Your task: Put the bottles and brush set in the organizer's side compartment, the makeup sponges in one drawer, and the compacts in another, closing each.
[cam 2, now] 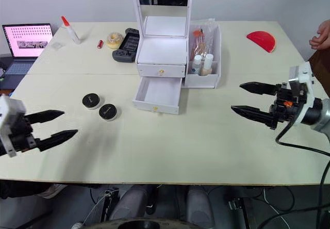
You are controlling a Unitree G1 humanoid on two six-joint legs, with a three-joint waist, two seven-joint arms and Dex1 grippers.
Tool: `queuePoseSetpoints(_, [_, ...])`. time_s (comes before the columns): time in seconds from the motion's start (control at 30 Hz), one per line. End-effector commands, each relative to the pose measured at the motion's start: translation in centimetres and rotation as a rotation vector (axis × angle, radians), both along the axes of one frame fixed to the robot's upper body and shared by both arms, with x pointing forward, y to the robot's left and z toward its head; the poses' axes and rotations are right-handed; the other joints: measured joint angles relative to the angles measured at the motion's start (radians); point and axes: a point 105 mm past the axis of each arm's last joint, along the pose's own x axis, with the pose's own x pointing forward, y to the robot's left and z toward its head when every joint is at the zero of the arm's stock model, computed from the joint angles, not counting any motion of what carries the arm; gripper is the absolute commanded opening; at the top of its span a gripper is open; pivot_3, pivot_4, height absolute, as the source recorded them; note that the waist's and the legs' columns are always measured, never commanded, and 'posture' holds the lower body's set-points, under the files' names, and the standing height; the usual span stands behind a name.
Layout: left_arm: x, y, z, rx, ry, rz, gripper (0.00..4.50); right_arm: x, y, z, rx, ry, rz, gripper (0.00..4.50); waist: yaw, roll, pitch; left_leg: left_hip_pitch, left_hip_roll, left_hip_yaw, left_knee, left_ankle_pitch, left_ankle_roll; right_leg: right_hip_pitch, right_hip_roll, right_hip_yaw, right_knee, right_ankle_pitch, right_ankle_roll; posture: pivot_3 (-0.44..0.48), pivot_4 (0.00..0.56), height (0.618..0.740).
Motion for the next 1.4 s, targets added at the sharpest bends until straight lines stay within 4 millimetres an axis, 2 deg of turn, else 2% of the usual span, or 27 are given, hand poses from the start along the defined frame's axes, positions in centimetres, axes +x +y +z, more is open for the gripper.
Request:
queuePoseSetpoints(0.03, [-0.3, 1.3, 1.1, 0.019, -0.008, 0.014, 4.46, -0.6, -0.5, 1.2, -0.054, -0.053, 0.018, 4.5, 0.0, 0.001, 0.0, 0.0, 0.0, 0.0, 0.0, 0.0, 0.0, 0.0, 0.0, 0.0, 0.0, 0.0, 0.0, 0.0, 0.15, 0.738])
queuePoseSetpoints(0.33, [-0.3, 2.0, 0.3, 0.01, 0.003, 0.047, 4.46, -1.2, 0.2, 1.1, -0.122, -0.074, 0.046, 4.5, 0.0, 0.001, 0.001, -0.001, 0.0, 0.0, -0.002, -0.002, -0.003, -0.001, -0.001, 0.002, -0.001, 0.0, 0.0, 0.0, 0.15, 0.738])
queuePoseSetpoints(0.63, [0.4, 2.4, -0.1, 0.008, 0.004, 0.048, 4.46, -1.4, -0.5, 0.6, -0.124, -0.066, 0.001, 4.5, 0.001, 0.001, 0.001, -0.001, 0.0, 0.0, -0.002, -0.002, -0.003, -0.002, -0.001, 0.002, -0.001, 0.0, 0.0, 0.0, 0.15, 0.738])
queuePoseSetpoints(0.7, [0.9, 1.8, -0.9, 0.018, 0.003, 0.032, 4.46, -1.4, -0.4, 0.5, -0.122, -0.067, -0.004, 4.5, 0.002, 0.001, 0.001, -0.001, 0.0, 0.0, -0.002, -0.002, -0.003, -0.002, -0.002, 0.002, -0.001, 0.0, 0.0, 0.0, 0.15, 0.738])
queuePoseSetpoints(0.8, [2.6, -0.5, -2.7, -0.015, -0.02, 0.021, 4.46, -1.3, 0.5, 0.5, -0.105, -0.081, 0.001, 4.5, 0.004, 0.003, 0.0, -0.001, 0.0, 0.0, -0.002, -0.002, -0.003, -0.001, -0.003, 0.002, -0.001, 0.0, -0.001, 0.0, 0.15, 0.738])
queuePoseSetpoints(0.93, [4.7, -2.4, -4.3, -0.037, -0.049, 0.043, 4.46, -1.1, 1.7, 0.4, -0.096, -0.097, 0.008, 4.5, 0.004, 0.002, 0.001, -0.001, 0.0, 0.0, -0.002, -0.001, -0.003, -0.001, -0.002, 0.002, -0.001, 0.001, 0.0, 0.0, 0.15, 0.738])
queuePoseSetpoints(1.0, [6.7, -3.2, -5.3, -0.044, -0.075, 0.072, 4.46, -1.0, 2.7, 0.6, -0.085, -0.11, 0.026, 4.5, 0.004, 0.003, 0.001, -0.001, 0.0, 0.0, -0.002, -0.001, -0.001, -0.002, -0.001, 0.002, -0.001, 0.001, 0.0, 0.0, 0.15, 0.738])
queuePoseSetpoints(1.17, [9.5, -5.5, -6.7, -0.02, -0.108, 0.032, 4.46, -1.2, 4.1, 1.0, -0.08, -0.125, 0.037, 4.5, 0.004, 0.003, 0.0, -0.001, 0.0, 0.0, -0.001, 0.0, -0.001, -0.002, 0.0, 0.001, -0.001, 0.002, -0.001, 0.0, 0.15, 0.738])
queuePoseSetpoints(1.3, [10.2, -6.3, -7.6, -0.019, -0.094, 0.005, 4.46, -1.4, 4.2, 1.2, -0.081, -0.128, 0.024, 4.5, 0.003, 0.002, 0.001, -0.001, -0.001, 0.0, -0.001, 0.0, 0.0, -0.002, 0.0, 0.001, -0.001, 0.002, 0.001, 0.0, 0.15, 0.738])
queuePoseSetpoints(1.4, [10.9, -6.2, -8.0, -0.001, -0.092, 0.015, 4.46, -1.6, 4.4, 1.4, -0.082, -0.132, 0.017, 4.5, 0.005, 0.002, 0.001, -0.001, 0.0, 0.0, -0.001, 0.0, 0.0, -0.003, 0.0, 0.001, 0.0, 0.002, 0.001, 0.0, 0.15, 0.738])
